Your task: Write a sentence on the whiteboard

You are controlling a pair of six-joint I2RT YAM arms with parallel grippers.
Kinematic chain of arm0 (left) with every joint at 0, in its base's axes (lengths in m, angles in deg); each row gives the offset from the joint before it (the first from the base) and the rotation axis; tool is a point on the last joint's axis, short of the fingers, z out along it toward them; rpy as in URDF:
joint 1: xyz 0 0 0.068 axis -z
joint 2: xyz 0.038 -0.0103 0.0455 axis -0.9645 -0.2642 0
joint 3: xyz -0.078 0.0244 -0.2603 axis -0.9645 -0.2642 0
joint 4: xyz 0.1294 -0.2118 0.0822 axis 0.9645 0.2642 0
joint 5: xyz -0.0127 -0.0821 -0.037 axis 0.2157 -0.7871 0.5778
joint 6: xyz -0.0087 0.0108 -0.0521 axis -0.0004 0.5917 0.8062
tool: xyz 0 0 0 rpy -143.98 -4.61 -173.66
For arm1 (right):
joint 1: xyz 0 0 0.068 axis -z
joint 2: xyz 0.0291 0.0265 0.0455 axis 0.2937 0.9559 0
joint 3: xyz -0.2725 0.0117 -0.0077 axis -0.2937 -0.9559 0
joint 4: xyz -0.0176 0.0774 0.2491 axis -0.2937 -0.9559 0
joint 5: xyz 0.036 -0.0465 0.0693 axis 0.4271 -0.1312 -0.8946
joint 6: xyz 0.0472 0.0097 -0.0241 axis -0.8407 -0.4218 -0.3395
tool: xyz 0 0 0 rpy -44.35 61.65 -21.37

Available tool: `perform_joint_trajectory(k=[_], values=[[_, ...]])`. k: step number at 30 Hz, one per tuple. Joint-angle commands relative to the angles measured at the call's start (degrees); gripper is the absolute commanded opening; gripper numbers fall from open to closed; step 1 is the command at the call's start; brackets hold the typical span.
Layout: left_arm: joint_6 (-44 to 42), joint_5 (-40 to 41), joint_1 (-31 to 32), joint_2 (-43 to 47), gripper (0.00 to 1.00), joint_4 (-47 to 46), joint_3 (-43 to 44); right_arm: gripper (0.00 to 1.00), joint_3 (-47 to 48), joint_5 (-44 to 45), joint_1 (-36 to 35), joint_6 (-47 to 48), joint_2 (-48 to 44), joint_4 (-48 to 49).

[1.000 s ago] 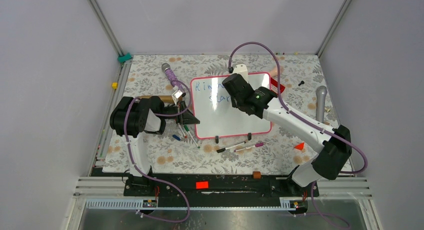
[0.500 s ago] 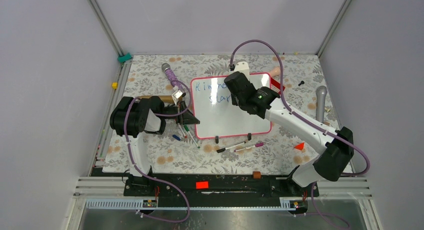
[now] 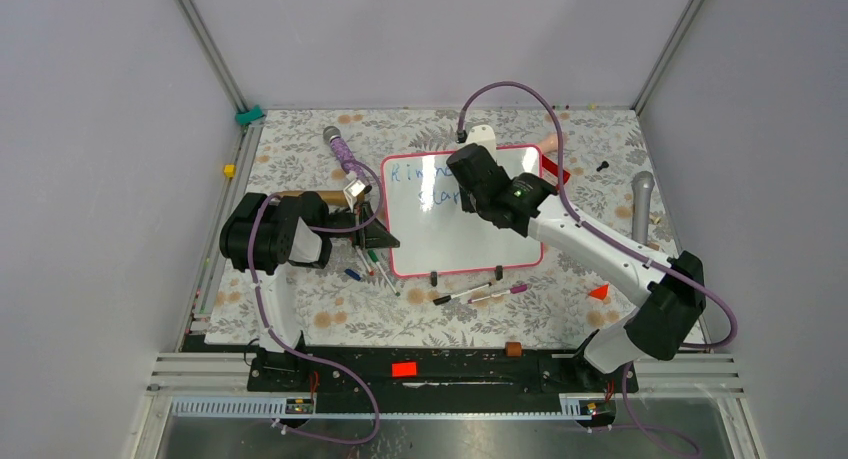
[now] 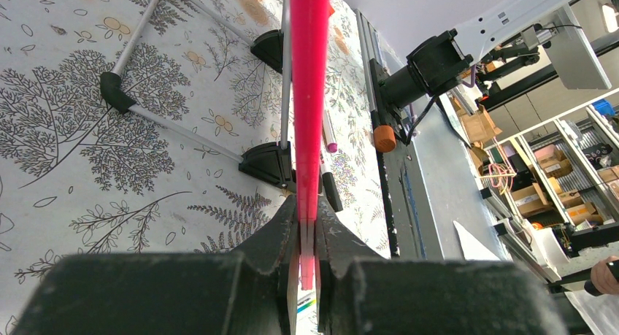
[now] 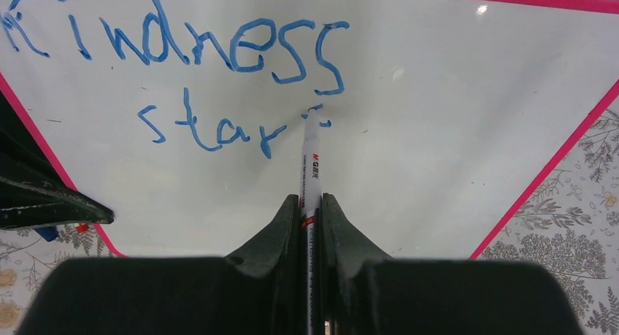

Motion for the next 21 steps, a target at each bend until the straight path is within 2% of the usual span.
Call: perform_joint_trajectory(k=[1, 15, 21], values=[[-0.8, -0.2, 0.1, -0.1, 0.0, -3.6, 0.4, 0.0, -0.9, -2.1, 0.5, -1.8, -0.9, -0.6], [-0.7, -0.2, 0.1, -0.1, 0.0, -3.6, 0.3, 0.0, -5.3, -4.1, 0.5, -4.5, -2.9, -2.1], [-0.7, -0.2, 0.1, -0.1, 0.0, -3.6, 0.4, 0.0, -5.0, -2.2, 0.5, -4.9, -3.1, -3.1]])
